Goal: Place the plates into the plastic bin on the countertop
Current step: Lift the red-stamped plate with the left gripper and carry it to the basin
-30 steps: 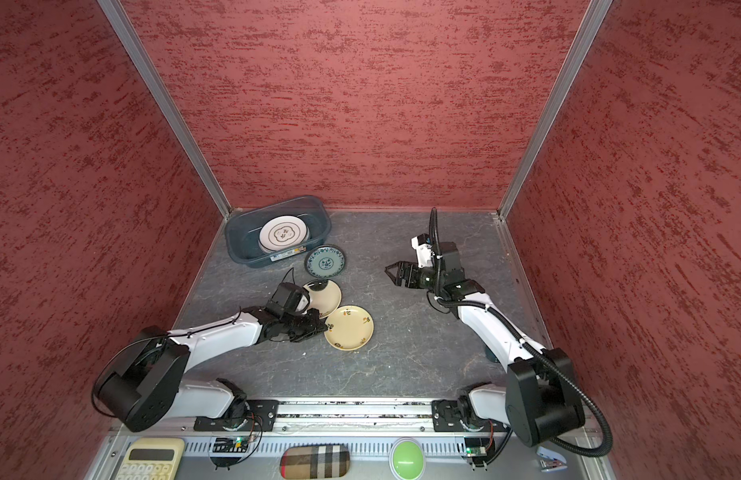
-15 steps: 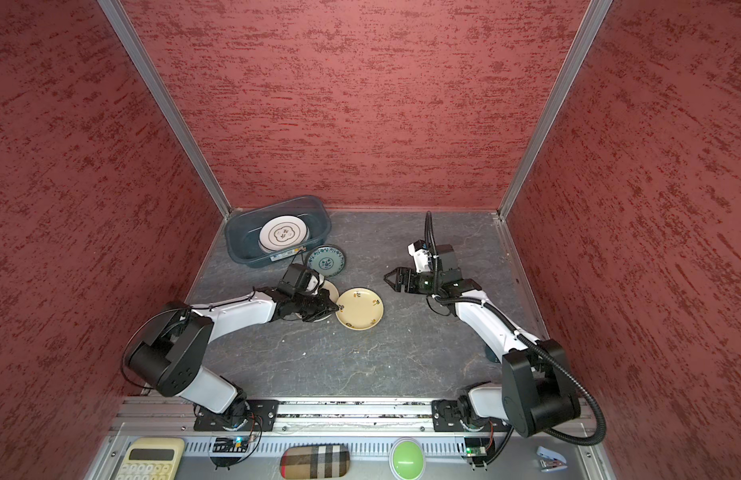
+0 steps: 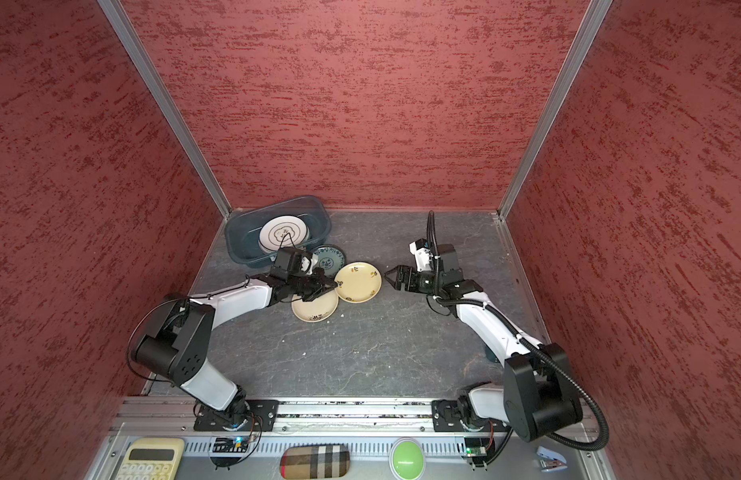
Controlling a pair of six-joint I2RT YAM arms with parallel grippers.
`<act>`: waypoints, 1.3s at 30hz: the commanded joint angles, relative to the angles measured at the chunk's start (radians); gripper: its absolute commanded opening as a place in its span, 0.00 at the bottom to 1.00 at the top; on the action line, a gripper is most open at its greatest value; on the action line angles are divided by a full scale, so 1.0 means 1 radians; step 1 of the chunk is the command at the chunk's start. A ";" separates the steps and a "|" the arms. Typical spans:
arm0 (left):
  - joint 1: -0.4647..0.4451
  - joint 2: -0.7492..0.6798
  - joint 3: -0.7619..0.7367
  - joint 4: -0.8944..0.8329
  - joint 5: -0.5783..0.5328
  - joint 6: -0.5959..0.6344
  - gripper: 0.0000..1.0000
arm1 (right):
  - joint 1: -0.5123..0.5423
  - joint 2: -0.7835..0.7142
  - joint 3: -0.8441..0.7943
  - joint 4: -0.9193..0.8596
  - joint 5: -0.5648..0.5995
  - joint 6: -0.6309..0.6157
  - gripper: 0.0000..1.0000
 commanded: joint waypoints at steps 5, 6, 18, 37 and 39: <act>0.086 -0.041 0.087 0.053 0.000 0.000 0.00 | 0.003 -0.006 -0.016 0.096 -0.080 0.044 0.93; 0.097 -0.041 0.100 0.052 -0.002 0.003 0.00 | 0.003 -0.008 -0.021 0.108 -0.088 0.052 0.93; 0.248 -0.080 0.264 -0.119 -0.185 0.136 0.00 | 0.002 -0.043 -0.069 0.138 -0.080 0.063 0.93; 0.443 0.102 0.536 -0.330 -0.461 0.325 0.00 | 0.003 -0.103 -0.119 0.117 -0.042 0.013 0.93; 0.447 0.144 0.577 -0.353 -0.493 0.355 0.00 | 0.003 -0.104 -0.119 0.111 -0.041 0.010 0.93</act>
